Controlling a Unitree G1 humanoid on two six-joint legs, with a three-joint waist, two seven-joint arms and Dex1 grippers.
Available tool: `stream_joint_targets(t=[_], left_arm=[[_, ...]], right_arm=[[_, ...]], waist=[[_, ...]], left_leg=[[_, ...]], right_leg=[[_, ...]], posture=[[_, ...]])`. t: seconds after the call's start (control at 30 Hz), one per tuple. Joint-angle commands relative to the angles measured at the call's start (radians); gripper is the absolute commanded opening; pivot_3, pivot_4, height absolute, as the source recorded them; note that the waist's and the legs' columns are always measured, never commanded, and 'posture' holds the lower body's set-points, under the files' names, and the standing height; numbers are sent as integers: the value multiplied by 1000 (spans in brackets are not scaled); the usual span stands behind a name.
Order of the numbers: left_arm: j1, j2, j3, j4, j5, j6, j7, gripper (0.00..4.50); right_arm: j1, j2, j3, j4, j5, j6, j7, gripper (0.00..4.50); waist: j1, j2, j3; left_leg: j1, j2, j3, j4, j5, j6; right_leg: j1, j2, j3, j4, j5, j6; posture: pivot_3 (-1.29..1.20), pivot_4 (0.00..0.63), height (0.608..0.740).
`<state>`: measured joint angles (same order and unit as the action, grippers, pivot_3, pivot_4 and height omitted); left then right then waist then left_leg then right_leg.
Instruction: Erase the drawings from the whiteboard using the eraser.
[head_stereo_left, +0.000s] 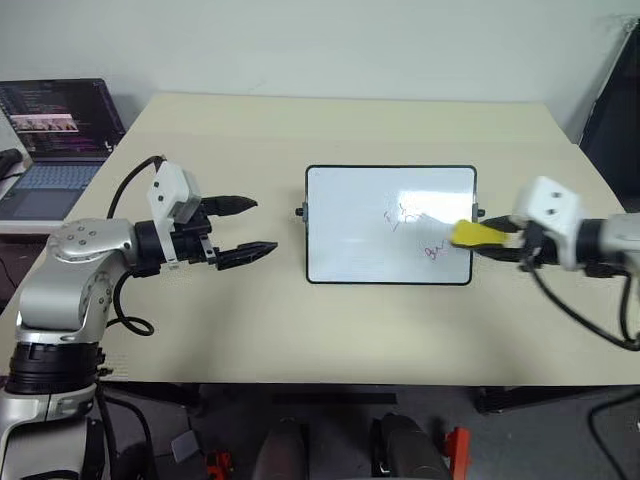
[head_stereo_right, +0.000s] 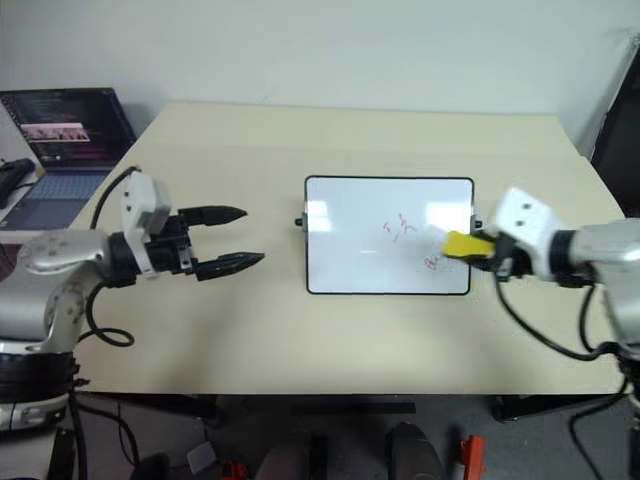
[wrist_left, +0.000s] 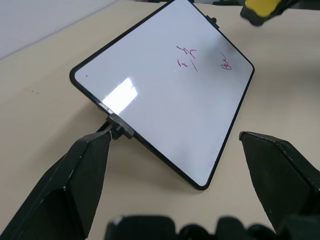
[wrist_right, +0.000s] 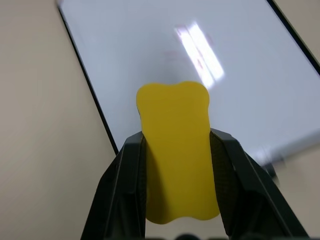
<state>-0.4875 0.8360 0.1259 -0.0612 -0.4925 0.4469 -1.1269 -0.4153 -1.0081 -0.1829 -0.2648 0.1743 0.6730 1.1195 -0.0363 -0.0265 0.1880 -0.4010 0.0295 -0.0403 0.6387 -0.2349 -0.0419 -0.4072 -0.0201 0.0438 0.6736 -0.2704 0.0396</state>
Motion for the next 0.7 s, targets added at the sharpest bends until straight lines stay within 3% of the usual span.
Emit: stream_joint_targets(t=[0.03, 0.7], left_arm=[[-26, 7, 0, 12, 8, -23, -13, 4500], [-109, 13, -48, -6, 36, 16, -12, 4500]], right_arm=[[16, -49, -131, 18, 60, -15, 11, 1412], [38, -78, -98, 47, 142, -45, -47, 1412]], waist=[[-7, 0, 0], [-9, 0, 0]], left_leg=[[1, 0, 1, -1, 0, 0], [1, 0, 0, -1, 0, 0]], right_leg=[[0, 0, 1, 0, 0, 0], [0, 0, 0, 1, -3, 5]], posture=[[0, 150, 740], [0, 150, 740]])
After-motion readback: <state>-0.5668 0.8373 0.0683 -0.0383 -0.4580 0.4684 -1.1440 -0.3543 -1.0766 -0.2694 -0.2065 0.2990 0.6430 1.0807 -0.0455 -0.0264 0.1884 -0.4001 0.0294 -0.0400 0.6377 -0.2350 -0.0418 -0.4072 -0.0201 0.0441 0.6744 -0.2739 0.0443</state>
